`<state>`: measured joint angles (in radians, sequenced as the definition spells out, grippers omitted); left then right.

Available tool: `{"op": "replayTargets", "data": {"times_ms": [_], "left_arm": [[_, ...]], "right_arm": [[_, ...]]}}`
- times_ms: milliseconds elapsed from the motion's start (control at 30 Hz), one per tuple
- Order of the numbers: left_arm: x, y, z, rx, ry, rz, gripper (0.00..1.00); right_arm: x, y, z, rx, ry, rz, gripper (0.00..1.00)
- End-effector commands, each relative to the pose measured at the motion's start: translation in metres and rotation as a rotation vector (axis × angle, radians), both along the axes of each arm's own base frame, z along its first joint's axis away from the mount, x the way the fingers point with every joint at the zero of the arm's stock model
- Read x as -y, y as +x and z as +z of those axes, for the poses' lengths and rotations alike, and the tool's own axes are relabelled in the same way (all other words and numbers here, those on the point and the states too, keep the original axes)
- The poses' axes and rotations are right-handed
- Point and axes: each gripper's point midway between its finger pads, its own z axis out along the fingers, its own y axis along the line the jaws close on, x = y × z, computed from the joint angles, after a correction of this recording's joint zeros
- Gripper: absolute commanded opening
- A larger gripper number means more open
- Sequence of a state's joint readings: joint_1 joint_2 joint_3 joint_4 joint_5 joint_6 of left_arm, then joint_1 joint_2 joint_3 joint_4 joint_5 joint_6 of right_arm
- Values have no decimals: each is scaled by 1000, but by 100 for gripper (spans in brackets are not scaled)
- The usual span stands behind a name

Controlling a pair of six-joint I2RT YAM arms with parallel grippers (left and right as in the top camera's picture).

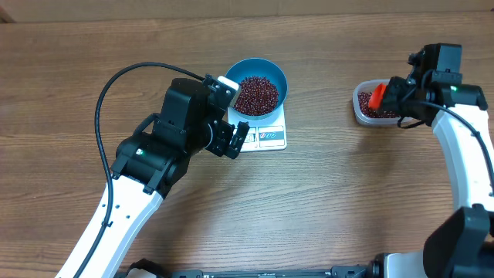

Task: Scoop item into bowl and weigh 150g on scale
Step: 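Lower the red scoop into the bean tub with the right gripper, then open the right gripper, leaving the scoop resting in the tub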

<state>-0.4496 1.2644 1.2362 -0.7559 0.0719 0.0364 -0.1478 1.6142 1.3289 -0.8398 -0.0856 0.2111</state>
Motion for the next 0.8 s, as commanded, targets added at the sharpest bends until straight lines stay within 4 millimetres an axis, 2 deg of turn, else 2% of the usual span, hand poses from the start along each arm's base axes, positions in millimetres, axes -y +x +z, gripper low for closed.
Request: {"op": "replayTargets", "data": {"times_ms": [0,33,67,133,167,300,367,533,767], "left_arm": [[0,0,-4,-6,10,-12,100],[0,0,-4,-6,10,-12,100],[0,0,-4,-6,10,-12,100],[0,0,-4,-6,10,-12,99],[0,0,-4,-6,10,-12,100],[0,0,-4,-6,10,-12,100],[0,0,-4,-6,10,-12,100],[0,0,-4,-6,10,-12,100],[0,0,-4,-6,10,-12,100]], "right_arm": [[1,6,-7,-14,72,-111,4],[2,6,-11,-27,68,-113,6],[3,6,-14,-34,66,-115,13],[6,3,-17,-49,50,-123,57],[7,3,-17,-52,41,-129,71],[10,0,-18,-65,22,-134,93],[11,-3,-19,-75,9,-114,100],[21,-10,-23,-109,-55,-123,100],[48,-42,-29,-241,-218,-189,100]]}}
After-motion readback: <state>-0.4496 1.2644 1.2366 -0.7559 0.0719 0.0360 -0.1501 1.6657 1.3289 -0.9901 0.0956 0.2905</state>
